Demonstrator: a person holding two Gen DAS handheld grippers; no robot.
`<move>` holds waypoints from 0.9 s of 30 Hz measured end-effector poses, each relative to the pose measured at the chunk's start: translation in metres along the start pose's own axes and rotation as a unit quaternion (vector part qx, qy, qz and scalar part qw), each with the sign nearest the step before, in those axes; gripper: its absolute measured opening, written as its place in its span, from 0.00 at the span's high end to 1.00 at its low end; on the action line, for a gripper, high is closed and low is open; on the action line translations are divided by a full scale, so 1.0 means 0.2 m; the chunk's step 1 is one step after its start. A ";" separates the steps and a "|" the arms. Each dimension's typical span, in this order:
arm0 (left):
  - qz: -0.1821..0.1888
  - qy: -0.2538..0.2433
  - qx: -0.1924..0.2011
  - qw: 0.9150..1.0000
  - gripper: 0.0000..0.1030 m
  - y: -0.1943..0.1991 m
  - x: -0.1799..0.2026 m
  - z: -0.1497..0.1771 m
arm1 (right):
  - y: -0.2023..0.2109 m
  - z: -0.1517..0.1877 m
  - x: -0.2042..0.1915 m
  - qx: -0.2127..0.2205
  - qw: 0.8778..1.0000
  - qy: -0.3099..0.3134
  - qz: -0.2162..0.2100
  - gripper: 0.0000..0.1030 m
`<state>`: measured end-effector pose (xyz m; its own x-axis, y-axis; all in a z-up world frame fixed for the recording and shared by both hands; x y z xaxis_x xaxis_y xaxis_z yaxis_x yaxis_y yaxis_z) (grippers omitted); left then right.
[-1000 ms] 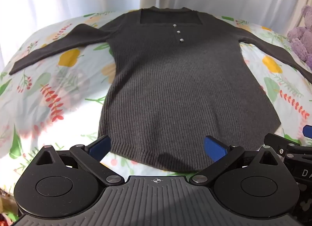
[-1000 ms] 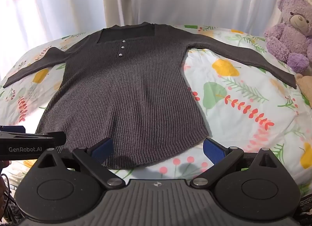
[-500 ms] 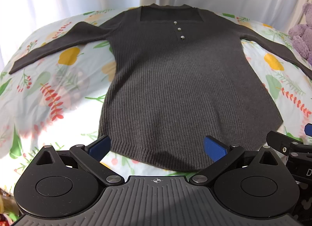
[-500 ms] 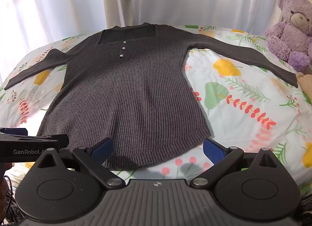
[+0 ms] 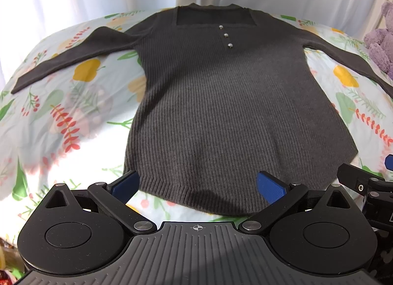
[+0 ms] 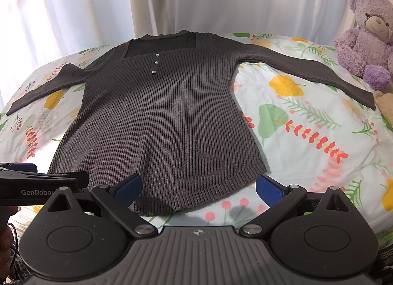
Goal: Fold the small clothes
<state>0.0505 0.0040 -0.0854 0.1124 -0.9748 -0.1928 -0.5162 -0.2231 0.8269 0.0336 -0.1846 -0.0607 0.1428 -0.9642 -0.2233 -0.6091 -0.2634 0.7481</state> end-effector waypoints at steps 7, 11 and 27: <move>-0.002 -0.001 -0.001 1.000 0.00 0.00 0.00 0.00 | 0.00 0.00 0.00 0.003 1.000 -0.001 -0.004 0.04; -0.002 -0.001 -0.004 1.000 0.00 0.00 0.00 0.00 | 0.00 0.00 0.00 0.004 1.000 -0.004 -0.005 0.04; 0.001 -0.002 -0.011 1.000 0.00 -0.01 0.00 0.00 | 0.00 0.01 -0.01 0.012 1.000 -0.004 -0.009 0.04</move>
<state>0.0517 0.0040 -0.0872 0.1074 -0.9751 -0.1939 -0.4975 -0.2215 0.8387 0.0317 -0.1830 -0.0606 0.1486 -0.9589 -0.2417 -0.6255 -0.2805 0.7281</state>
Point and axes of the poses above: each gripper's, at about its wrist camera, not at the fingertips, and y roughly against the way its jaws point, x to its right, z to its underside, the point moved 9 cm from there along -y, roughly the way its jaws point, and after that the axes turned 12 degrees about -z, right-handed, at the moved point
